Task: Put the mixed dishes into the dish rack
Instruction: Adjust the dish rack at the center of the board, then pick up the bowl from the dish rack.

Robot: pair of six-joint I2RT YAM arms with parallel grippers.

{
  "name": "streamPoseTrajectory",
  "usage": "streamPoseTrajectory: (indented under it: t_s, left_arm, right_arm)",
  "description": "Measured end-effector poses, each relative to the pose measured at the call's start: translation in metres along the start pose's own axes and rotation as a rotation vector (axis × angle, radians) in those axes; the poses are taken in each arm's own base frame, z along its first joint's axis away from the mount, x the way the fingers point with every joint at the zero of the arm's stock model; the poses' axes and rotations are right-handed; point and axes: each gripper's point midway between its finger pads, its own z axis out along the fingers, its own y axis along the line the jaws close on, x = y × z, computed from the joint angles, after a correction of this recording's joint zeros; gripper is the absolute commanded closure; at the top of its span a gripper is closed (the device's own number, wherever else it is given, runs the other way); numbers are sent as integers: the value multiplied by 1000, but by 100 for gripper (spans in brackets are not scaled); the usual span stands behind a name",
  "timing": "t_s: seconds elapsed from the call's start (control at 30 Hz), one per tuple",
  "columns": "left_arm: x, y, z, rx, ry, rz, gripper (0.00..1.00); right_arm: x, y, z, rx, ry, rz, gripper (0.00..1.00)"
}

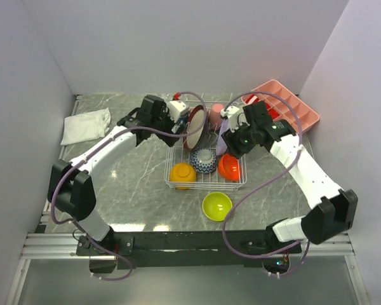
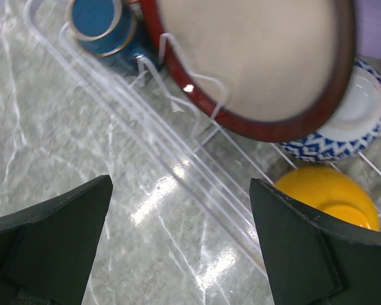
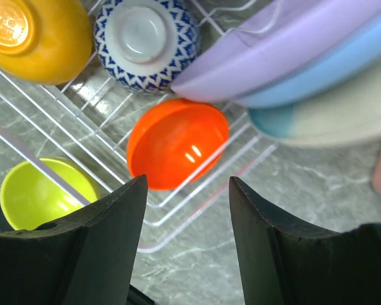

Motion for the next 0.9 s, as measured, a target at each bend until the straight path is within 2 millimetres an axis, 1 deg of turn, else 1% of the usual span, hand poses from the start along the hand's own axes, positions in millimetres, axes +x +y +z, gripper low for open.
streamPoseTrajectory:
  t_s: [0.13, 0.27, 0.37, 0.43, 0.47, 0.5, 0.53, 0.67, 0.73, 0.8, 0.83, 0.87, 0.9]
  left_arm:
    - [3, 15, -2, -33, -7, -96, 4]
    - [-1, 14, -5, -42, -32, -139, 4]
    - [2, 14, -13, -58, -35, -132, 4]
    - [3, 15, -17, -70, -35, -126, 4]
    - [3, 16, -19, -72, -36, -126, 4]
    - [4, 16, -20, -76, -35, -128, 3]
    - [4, 17, -21, -77, -36, -128, 4]
    - [2, 16, -23, -72, -43, -128, 4]
    - [1, 15, -23, -65, -46, -131, 4]
    - [1, 13, -25, -57, -48, -133, 4]
    - [1, 12, -26, -54, -48, -136, 4]
    - [0, 11, -26, -50, -49, -138, 4]
    - [0, 11, -26, -48, -49, -139, 4]
  right_arm:
    - [2, 10, 21, -40, 46, 6, 38]
    - [11, 30, 37, -77, 75, -12, 37]
    - [29, 42, 47, -101, 118, 5, 35]
    - [37, 45, 50, -105, 142, 27, 31]
    - [38, 45, 51, -105, 143, 33, 31]
    - [39, 45, 52, -104, 142, 38, 34]
    - [38, 45, 53, -103, 138, 40, 35]
    - [36, 47, 59, -119, 135, 45, 37]
    - [39, 50, 64, -142, 152, 54, 37]
    - [47, 52, 69, -150, 175, 65, 37]
    - [52, 53, 71, -152, 190, 69, 38]
    - [55, 53, 71, -151, 202, 72, 43]
    - [56, 53, 72, -151, 206, 72, 56]
